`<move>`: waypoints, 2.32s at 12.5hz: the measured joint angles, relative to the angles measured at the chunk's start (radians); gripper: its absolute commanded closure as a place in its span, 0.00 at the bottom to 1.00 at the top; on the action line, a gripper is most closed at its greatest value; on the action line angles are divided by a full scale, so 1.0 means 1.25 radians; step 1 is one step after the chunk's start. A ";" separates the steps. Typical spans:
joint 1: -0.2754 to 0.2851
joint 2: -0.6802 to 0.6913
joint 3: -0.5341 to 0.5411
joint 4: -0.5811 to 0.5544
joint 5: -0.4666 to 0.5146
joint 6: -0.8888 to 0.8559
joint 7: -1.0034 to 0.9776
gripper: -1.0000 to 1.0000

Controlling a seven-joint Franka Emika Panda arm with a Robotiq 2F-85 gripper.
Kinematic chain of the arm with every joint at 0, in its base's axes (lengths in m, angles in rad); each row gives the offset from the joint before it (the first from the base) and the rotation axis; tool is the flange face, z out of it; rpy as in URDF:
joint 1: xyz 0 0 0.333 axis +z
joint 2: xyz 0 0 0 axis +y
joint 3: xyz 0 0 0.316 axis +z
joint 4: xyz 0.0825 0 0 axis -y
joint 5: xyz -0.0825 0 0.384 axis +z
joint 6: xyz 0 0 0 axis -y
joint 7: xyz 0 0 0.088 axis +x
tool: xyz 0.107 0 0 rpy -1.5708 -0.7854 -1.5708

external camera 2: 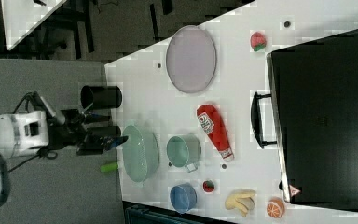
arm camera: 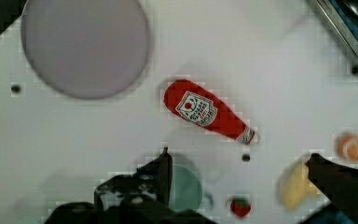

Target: Pick Ketchup from the table and place it in strainer.

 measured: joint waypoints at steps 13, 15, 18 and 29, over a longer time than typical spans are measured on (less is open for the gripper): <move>-0.002 0.204 0.033 -0.311 0.002 0.487 -0.686 0.00; -0.001 0.232 0.033 -0.345 -0.024 0.530 -0.699 0.00; 0.004 0.280 0.033 -0.367 -0.088 0.595 -0.699 0.00; 0.021 0.420 0.039 -0.438 -0.077 0.787 -0.692 0.39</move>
